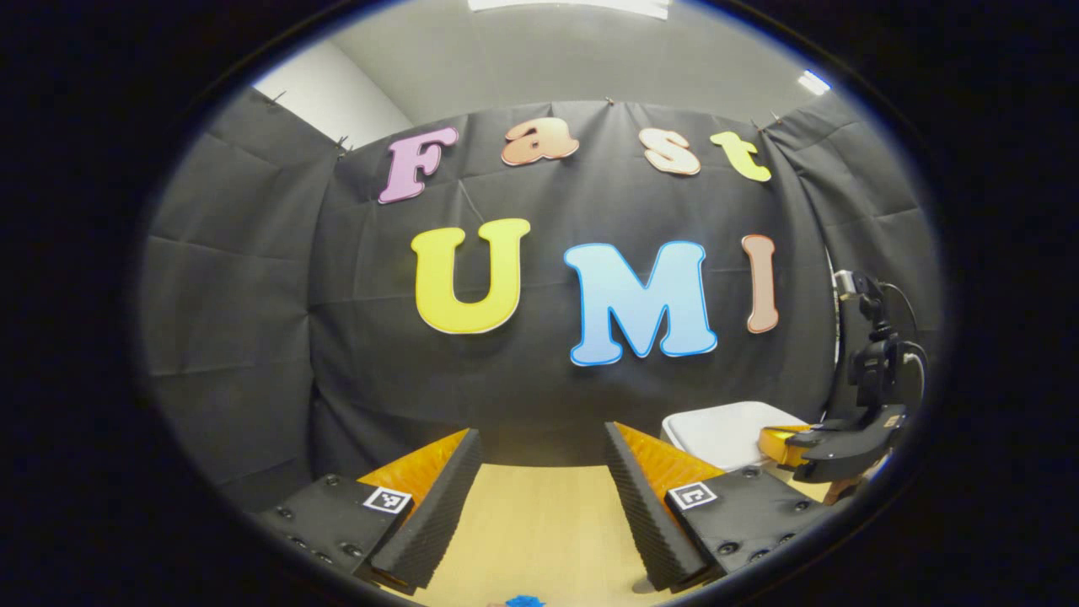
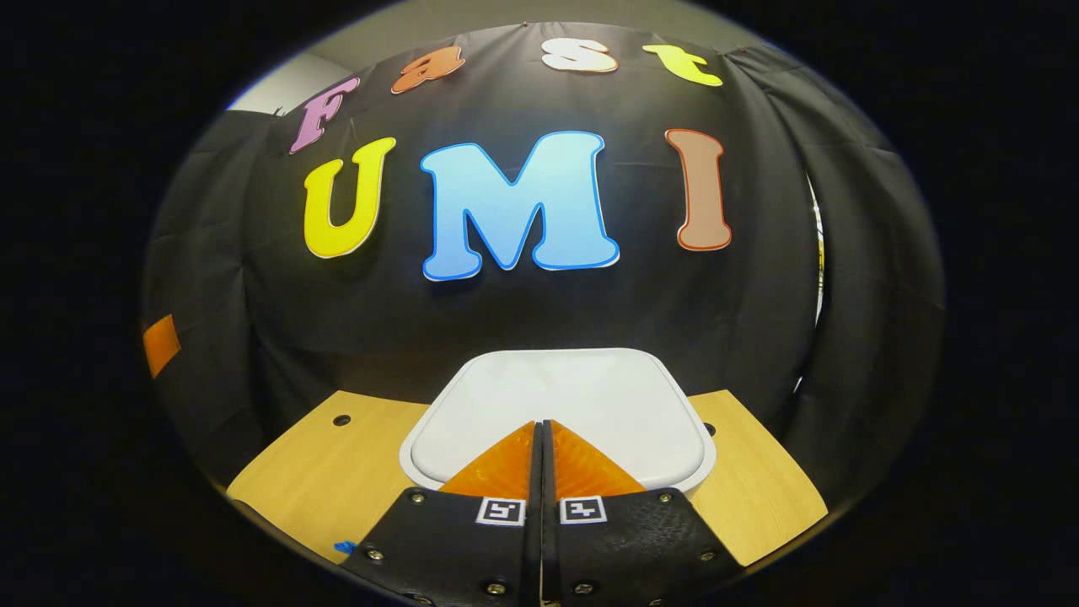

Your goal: Press the lid of the desktop garbage bin to open it, pick up the crumpled paper on the desktop and throw it into the bin, then pick up the pop can on the desktop and drop it into the bin, and finally close the garbage bin lid.

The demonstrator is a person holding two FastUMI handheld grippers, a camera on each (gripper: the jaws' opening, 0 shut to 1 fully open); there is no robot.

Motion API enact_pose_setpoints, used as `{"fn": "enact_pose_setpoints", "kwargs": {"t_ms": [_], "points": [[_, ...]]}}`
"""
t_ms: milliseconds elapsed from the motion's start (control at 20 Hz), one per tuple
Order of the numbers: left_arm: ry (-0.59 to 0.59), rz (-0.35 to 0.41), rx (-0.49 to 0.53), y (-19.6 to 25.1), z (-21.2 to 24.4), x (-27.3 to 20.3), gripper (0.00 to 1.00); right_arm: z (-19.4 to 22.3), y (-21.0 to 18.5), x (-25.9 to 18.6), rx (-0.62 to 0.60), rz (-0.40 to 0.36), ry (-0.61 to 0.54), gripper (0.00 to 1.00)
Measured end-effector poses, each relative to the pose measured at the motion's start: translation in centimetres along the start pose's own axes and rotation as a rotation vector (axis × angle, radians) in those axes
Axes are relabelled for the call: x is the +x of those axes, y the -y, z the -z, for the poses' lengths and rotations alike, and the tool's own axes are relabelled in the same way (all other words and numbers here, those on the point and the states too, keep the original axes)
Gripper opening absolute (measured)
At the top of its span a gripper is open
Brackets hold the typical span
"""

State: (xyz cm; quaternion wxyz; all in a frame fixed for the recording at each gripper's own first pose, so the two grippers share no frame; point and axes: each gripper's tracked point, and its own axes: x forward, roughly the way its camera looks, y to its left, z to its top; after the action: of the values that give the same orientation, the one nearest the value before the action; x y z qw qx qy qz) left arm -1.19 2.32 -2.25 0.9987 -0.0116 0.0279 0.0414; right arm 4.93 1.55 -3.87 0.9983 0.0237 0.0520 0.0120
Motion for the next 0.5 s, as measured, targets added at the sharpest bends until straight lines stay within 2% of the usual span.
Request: {"fn": "enact_pose_setpoints", "kwargs": {"t_ms": [150, 350, 500], "points": [[-0.003, 0.002, -0.004, 0.1, 0.4, -0.1, 0.95, 0.4, 0.0, -0.1, 0.027, -0.015, 0.013, 0.01], [-0.005, 0.006, -0.013, 0.4, 0.5, -0.2, 0.95, 0.0, 0.1, 0.1, 0.004, -0.028, 0.033, 0.01], [-0.001, 0.009, -0.02, 0.4, 0.5, -0.7, 0.95, -0.6, 0.2, 0.0, 0.018, -0.046, 0.004, 0.01]]}}
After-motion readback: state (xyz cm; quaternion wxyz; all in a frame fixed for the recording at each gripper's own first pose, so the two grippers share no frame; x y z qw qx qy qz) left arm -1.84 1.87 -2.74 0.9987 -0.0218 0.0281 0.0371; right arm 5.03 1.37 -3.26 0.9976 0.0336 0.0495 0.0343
